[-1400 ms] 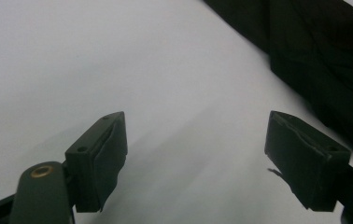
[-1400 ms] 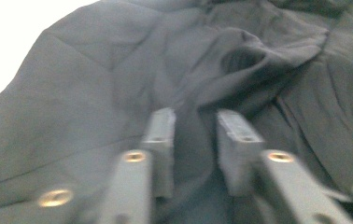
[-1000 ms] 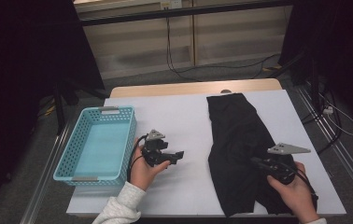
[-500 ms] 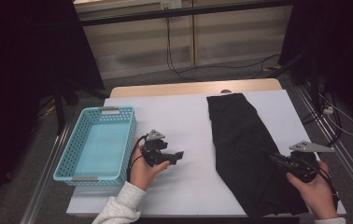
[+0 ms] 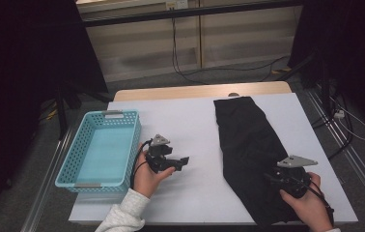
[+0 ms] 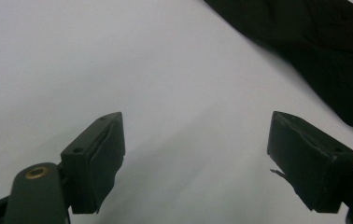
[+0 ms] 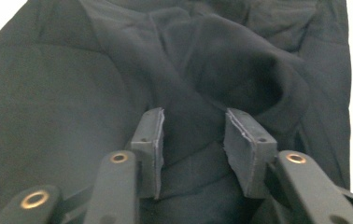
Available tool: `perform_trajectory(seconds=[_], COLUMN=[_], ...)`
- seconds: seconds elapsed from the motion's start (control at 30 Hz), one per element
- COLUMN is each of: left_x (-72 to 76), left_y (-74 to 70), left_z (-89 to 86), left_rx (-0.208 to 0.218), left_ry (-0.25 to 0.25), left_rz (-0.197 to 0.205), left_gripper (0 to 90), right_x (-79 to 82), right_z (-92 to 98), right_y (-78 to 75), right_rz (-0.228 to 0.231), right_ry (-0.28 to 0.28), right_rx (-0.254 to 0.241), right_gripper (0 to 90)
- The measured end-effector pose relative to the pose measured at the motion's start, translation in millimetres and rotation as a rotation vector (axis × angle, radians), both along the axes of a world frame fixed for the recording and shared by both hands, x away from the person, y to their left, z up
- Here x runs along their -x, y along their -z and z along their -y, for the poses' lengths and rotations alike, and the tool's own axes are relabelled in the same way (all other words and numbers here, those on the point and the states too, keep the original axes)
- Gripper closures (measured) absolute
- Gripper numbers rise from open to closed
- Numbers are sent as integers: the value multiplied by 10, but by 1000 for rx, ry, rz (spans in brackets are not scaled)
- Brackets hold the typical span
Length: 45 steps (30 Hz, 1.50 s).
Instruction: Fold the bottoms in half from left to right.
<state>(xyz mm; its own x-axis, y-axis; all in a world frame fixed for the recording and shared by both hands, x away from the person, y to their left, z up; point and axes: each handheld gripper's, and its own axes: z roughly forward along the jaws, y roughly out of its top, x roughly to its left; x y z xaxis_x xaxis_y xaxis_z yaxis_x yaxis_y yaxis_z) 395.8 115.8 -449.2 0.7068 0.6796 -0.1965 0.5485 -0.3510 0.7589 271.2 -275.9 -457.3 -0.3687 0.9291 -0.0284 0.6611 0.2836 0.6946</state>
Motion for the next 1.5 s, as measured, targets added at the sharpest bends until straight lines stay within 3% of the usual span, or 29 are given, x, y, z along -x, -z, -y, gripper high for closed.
perform_trajectory(seconds=[0.13,0.23,0.33,0.53,0.73,0.8,0.87,0.97,1.03,1.23,1.4,1.47,1.5], left_x=[-7,-4,-4,-7,-10,-9,-10,-7,-9,-16,-27,-36,-38], left_y=[12,15,14,24,35,39,41,48,52,52,64,66,67], left_z=[-7,-3,0,-5,1,6,11,19,18,14,6,-10,-16], left_rx=[-1,3,3,-5,-5,-4,-7,-8,-9,-11,-17,-25,-26], left_ry=[-1,-4,-3,3,-5,-5,0,0,2,-4,-7,-7,-10], left_rz=[-4,-6,-2,-8,-8,-10,-11,-12,-16,-12,-15,-16,-15], left_gripper=[192,192,192,192,192,192,191,191,191,191,188,185,182], right_x=[21,36,74,175,246,242,223,191,160,-25,-242,-307,-334], right_z=[81,137,187,406,597,579,535,492,476,474,405,377,374], right_y=[-12,-16,-42,-129,-138,-154,-160,-141,-125,-191,-96,-65,-52], right_rz=[-6,-10,-13,14,21,32,48,46,53,85,48,36,29], right_ry=[17,9,-4,32,89,96,102,94,101,122,114,118,116], right_rx=[-3,-13,-34,-62,-52,-62,-42,-43,-27,-61,-75,-63,-65], right_gripper=[678,829,900,900,895,814,716,648,636,608,602,626,699])
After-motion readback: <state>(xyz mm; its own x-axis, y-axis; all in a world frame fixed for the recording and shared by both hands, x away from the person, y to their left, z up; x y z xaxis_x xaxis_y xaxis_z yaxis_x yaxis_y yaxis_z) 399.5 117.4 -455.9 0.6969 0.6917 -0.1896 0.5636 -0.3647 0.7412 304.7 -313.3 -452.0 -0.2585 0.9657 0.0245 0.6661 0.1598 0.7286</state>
